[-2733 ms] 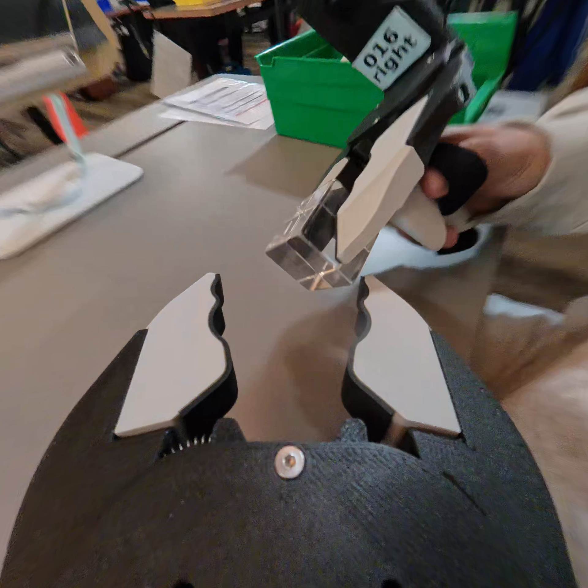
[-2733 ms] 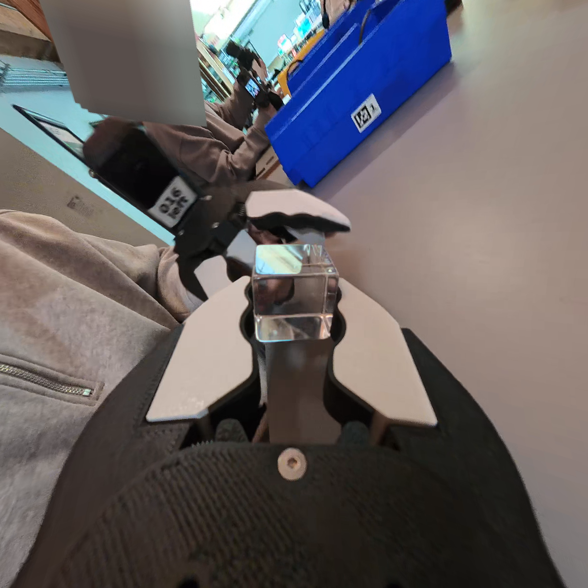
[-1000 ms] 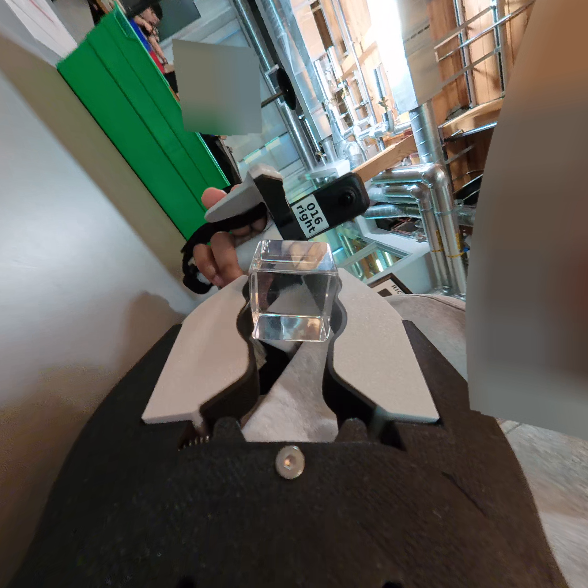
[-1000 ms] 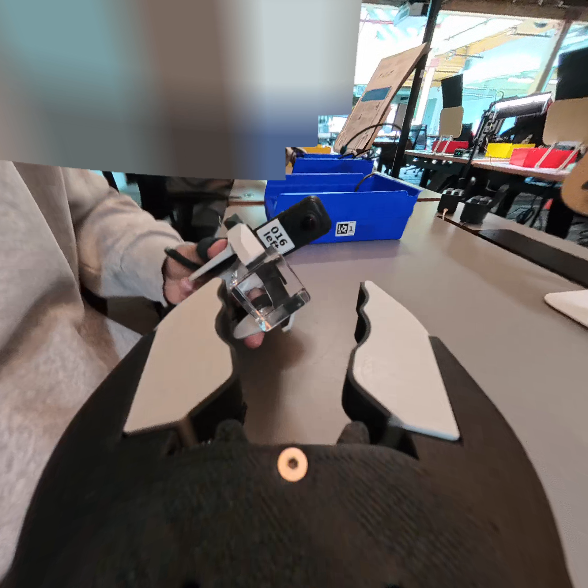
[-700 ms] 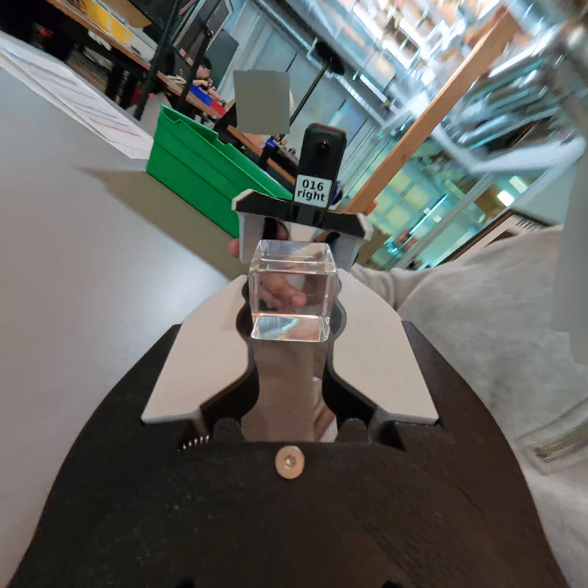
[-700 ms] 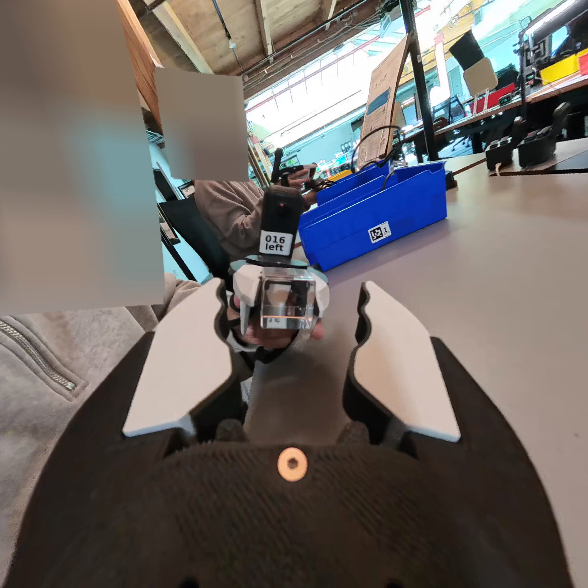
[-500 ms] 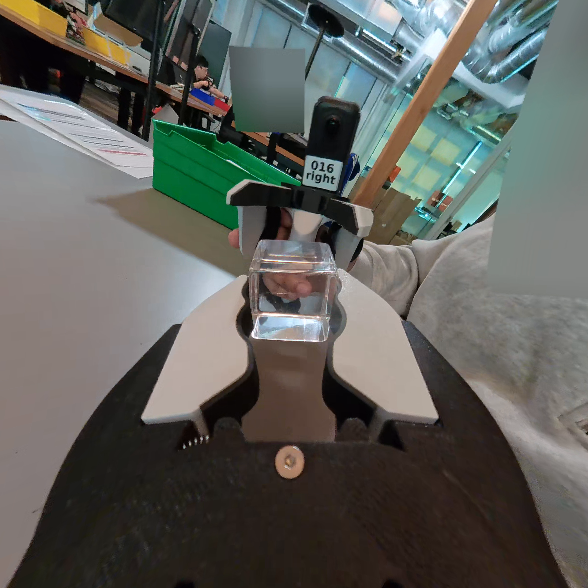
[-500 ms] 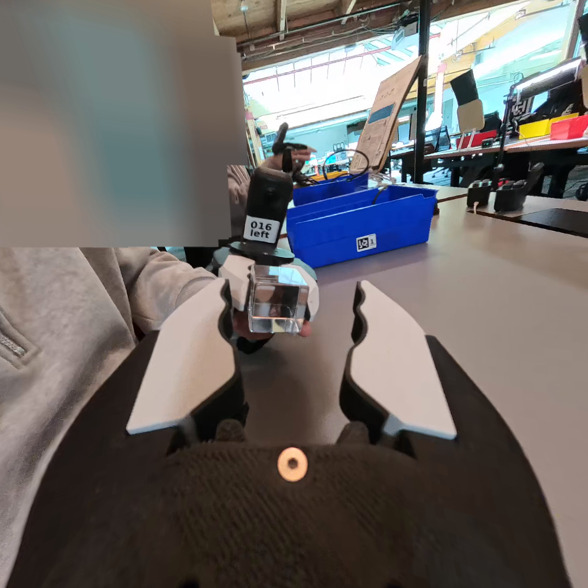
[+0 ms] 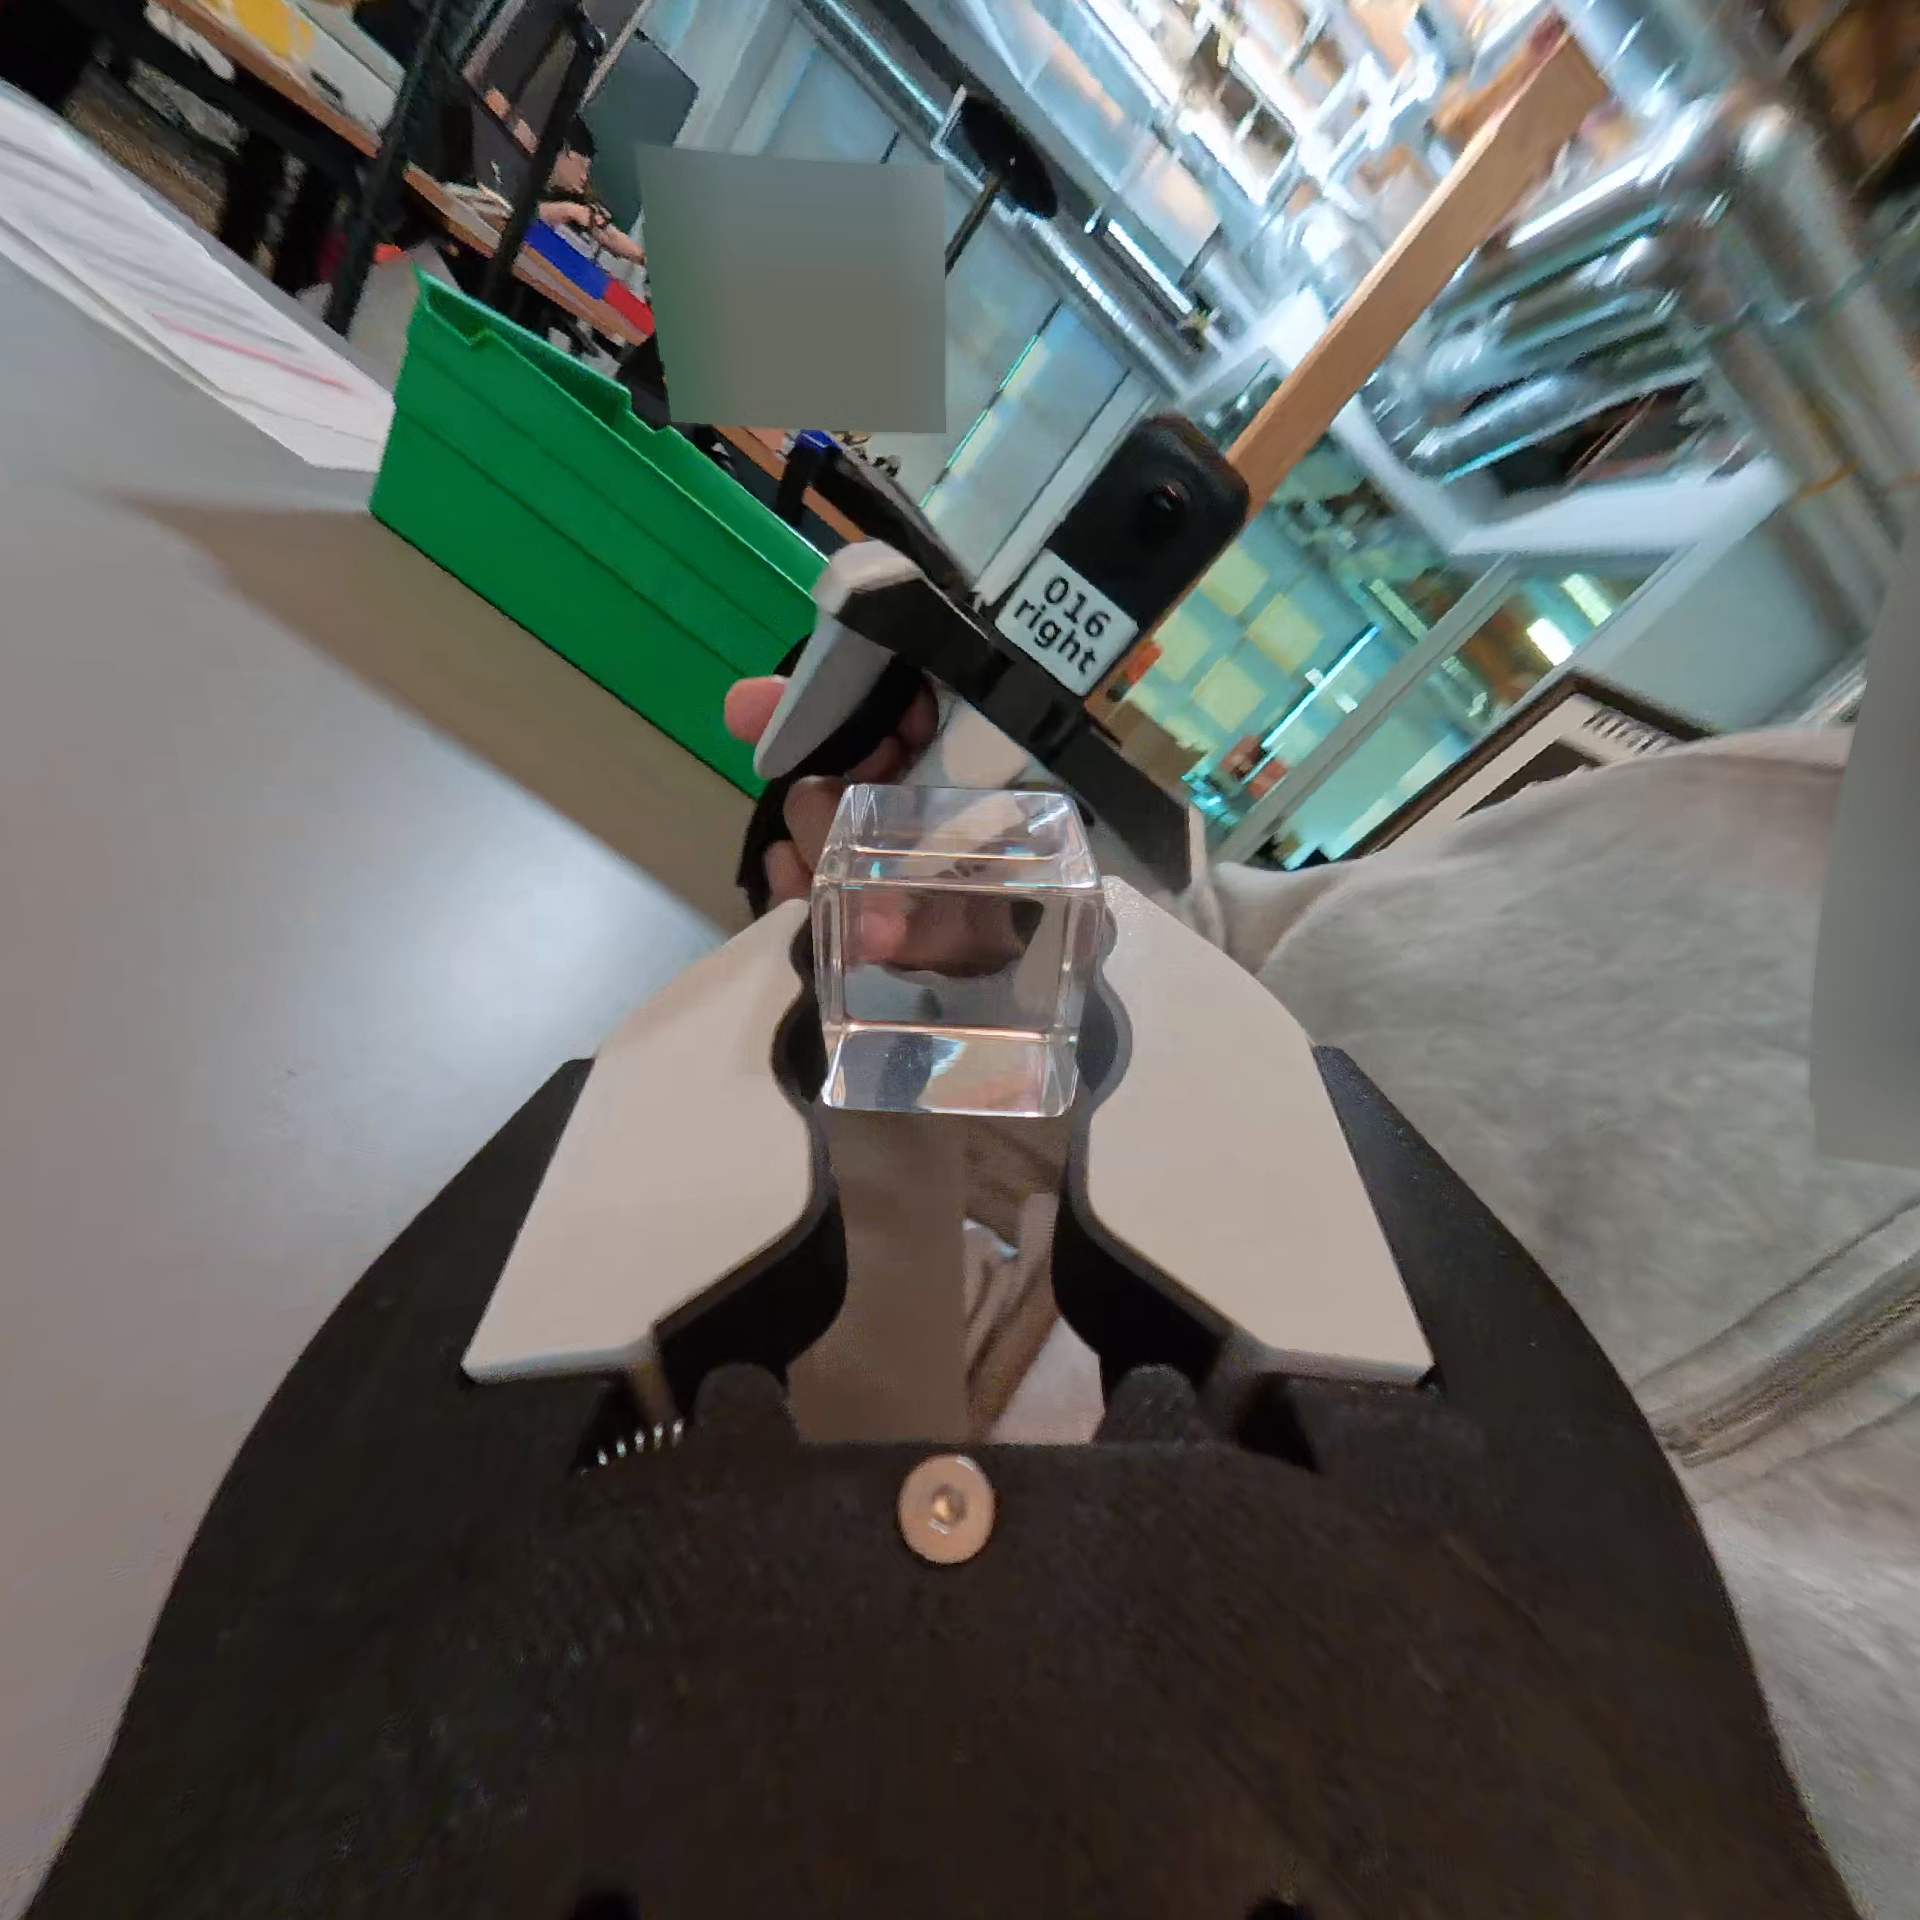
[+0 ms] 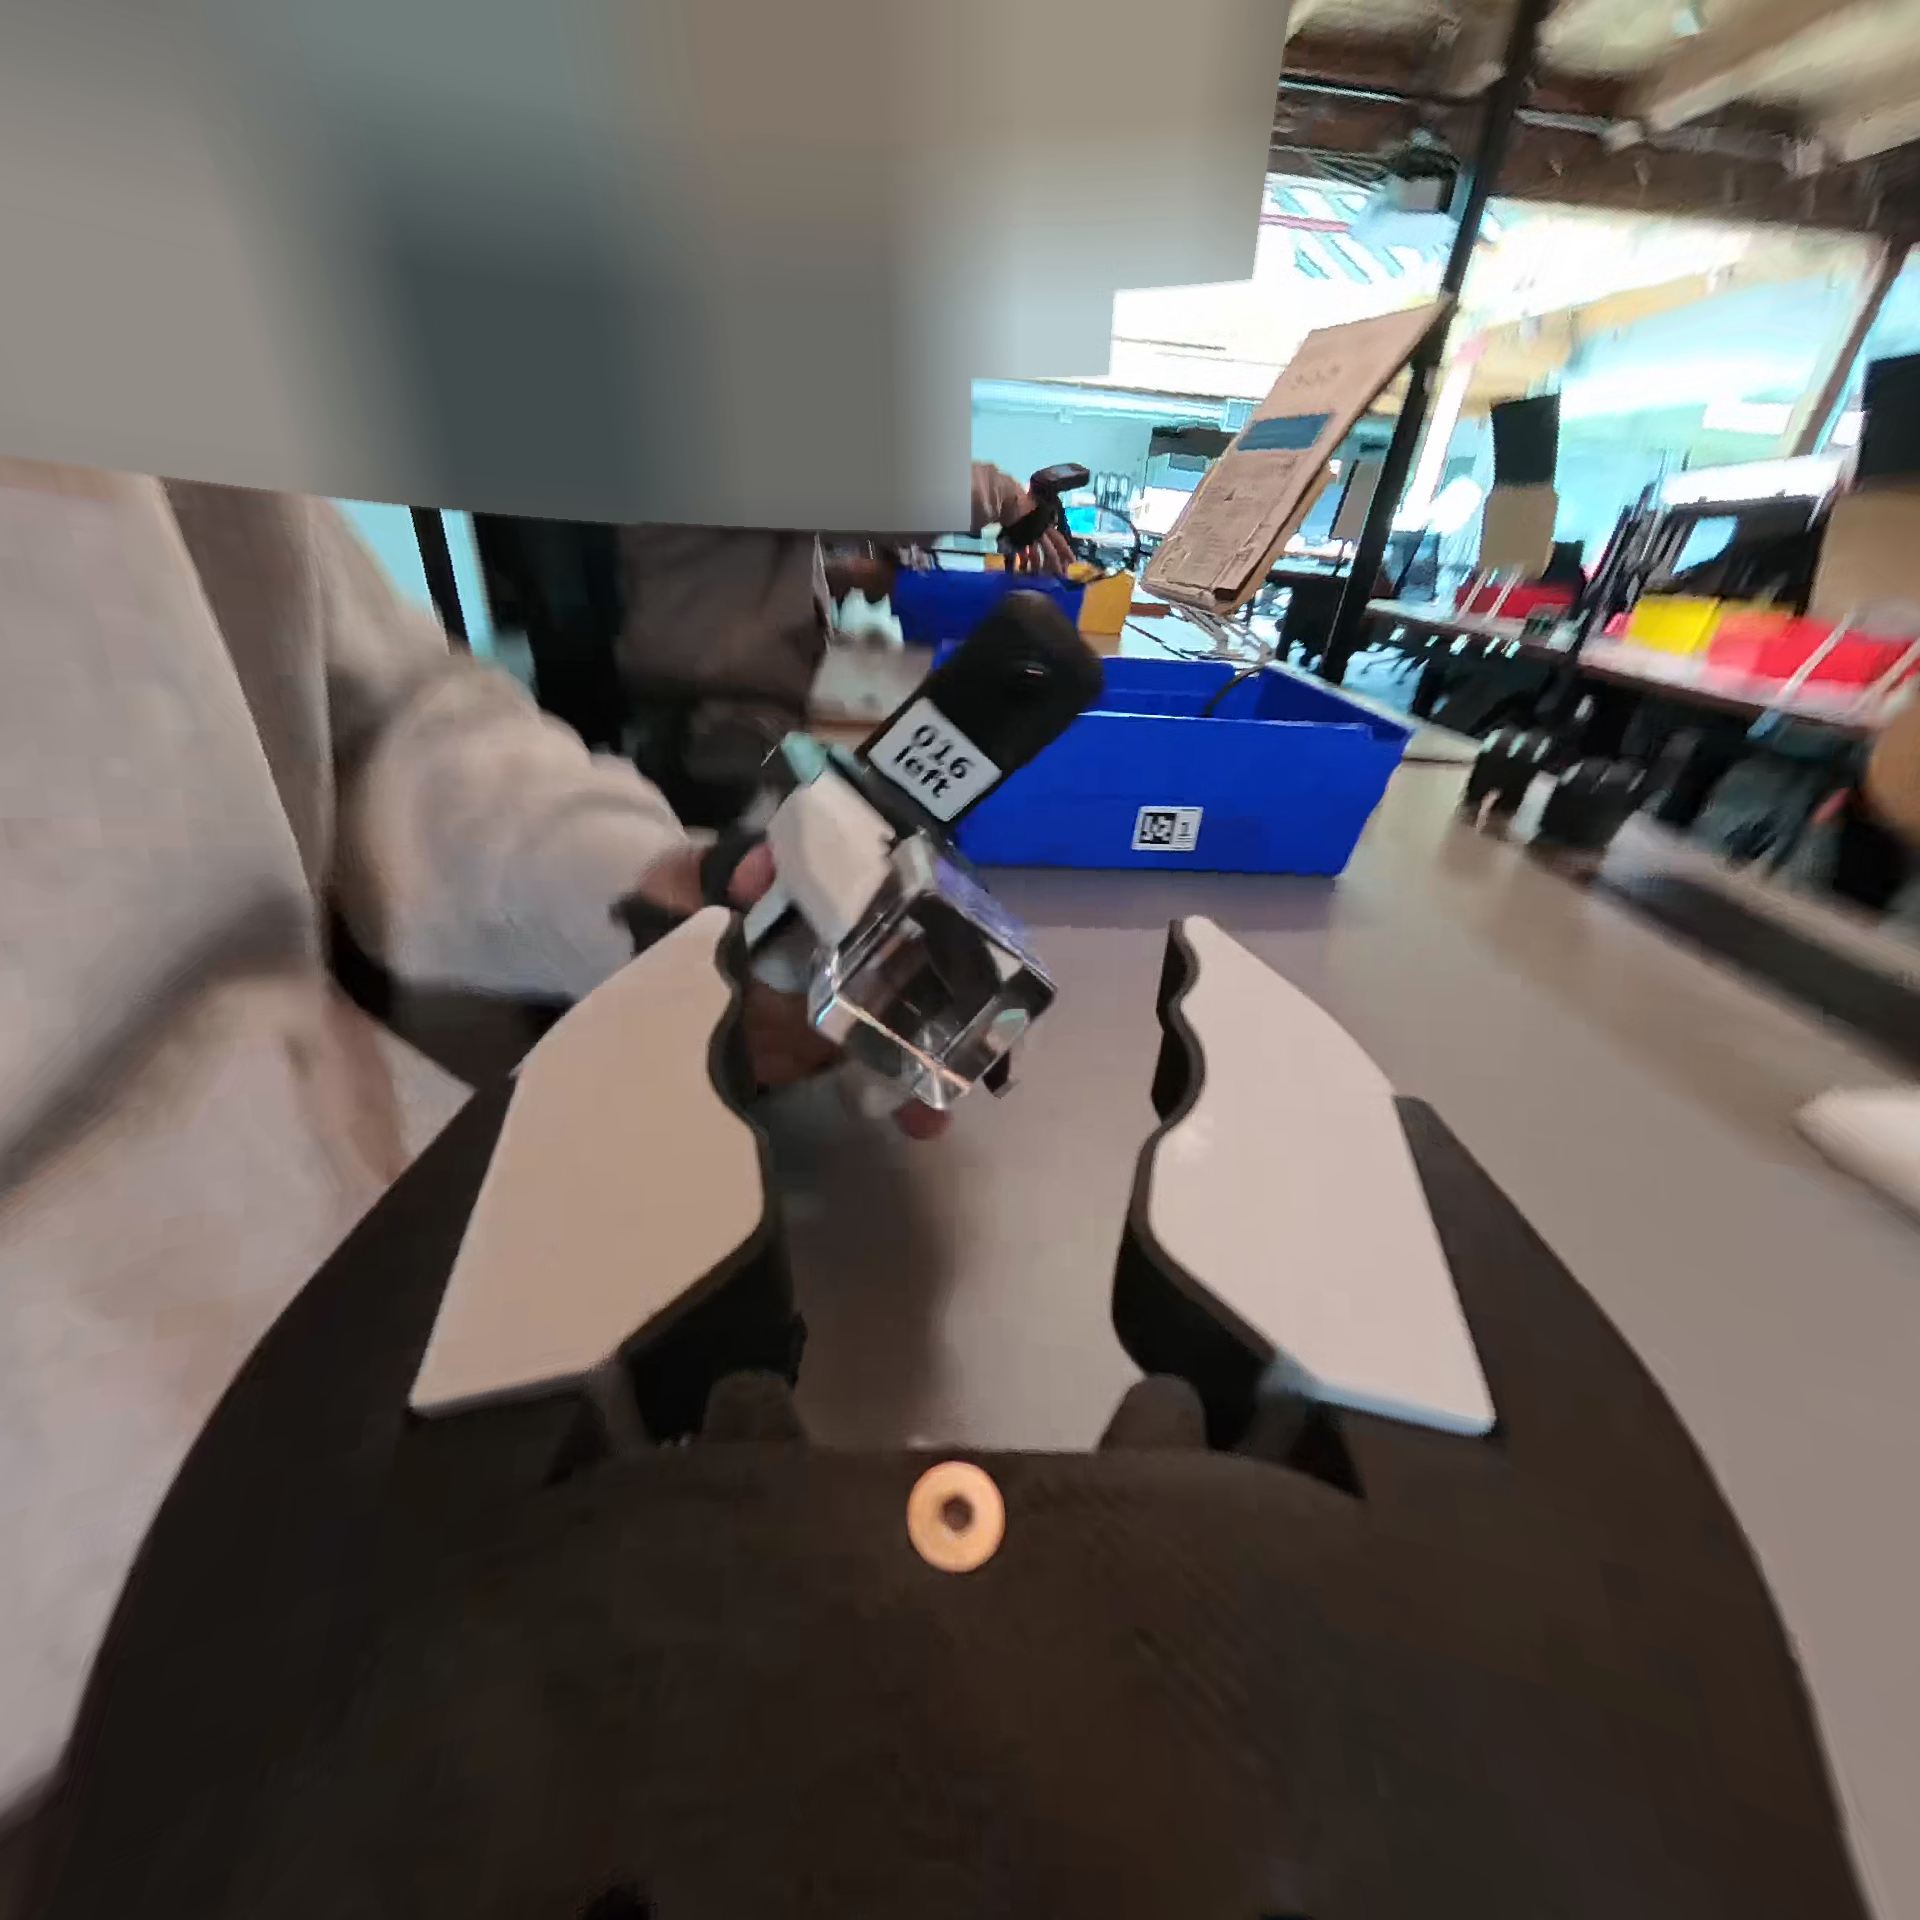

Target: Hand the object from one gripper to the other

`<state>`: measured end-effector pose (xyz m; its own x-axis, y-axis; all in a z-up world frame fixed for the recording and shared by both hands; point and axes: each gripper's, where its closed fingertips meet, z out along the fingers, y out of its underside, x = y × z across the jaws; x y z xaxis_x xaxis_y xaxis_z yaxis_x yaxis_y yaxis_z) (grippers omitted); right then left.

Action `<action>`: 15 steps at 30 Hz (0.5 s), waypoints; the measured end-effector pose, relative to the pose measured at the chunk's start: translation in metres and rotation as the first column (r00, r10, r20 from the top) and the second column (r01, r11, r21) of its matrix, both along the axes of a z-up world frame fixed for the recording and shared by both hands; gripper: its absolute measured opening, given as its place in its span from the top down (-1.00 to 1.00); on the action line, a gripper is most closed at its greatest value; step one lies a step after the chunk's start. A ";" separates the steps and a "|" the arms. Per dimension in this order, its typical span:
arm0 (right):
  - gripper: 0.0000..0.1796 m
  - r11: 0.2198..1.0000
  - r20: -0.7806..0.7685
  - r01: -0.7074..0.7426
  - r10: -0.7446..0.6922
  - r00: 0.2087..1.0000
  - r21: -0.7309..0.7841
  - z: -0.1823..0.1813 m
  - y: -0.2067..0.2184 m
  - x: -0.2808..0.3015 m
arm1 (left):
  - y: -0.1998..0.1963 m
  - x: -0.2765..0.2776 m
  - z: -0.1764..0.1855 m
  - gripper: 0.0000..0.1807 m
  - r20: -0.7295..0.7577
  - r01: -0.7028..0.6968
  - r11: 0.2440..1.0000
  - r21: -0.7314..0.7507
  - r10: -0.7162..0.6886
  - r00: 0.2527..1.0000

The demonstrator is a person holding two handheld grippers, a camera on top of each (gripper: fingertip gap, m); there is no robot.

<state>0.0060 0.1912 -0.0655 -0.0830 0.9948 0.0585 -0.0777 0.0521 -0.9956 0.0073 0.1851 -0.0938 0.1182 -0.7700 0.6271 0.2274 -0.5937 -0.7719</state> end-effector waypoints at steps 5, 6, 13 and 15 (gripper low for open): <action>0.22 0.958 0.086 0.018 -0.044 0.995 0.286 -0.015 -0.011 -0.006 | -0.010 0.009 -0.004 0.49 0.096 0.140 0.977 -0.162 -0.125 0.987; 0.24 0.946 0.105 0.014 -0.051 0.993 0.323 -0.019 -0.012 -0.007 | -0.013 0.011 -0.003 0.49 0.124 0.171 0.966 -0.193 -0.149 0.981; 0.31 0.892 0.194 -0.034 -0.061 0.979 0.451 -0.037 -0.021 -0.013 | -0.021 0.018 -0.004 0.49 0.262 0.297 0.887 -0.352 -0.212 0.941; 0.35 0.885 0.208 -0.048 -0.055 0.977 0.462 -0.041 -0.024 -0.015 | -0.024 0.021 -0.006 0.49 0.253 0.312 0.881 -0.356 -0.230 0.940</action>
<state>-0.0087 0.1670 -0.1062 -0.1415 0.8585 0.4930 0.1298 0.5098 -0.8504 0.0288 0.1611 -0.1001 -0.2175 -0.4463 0.8680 0.1375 -0.8945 -0.4254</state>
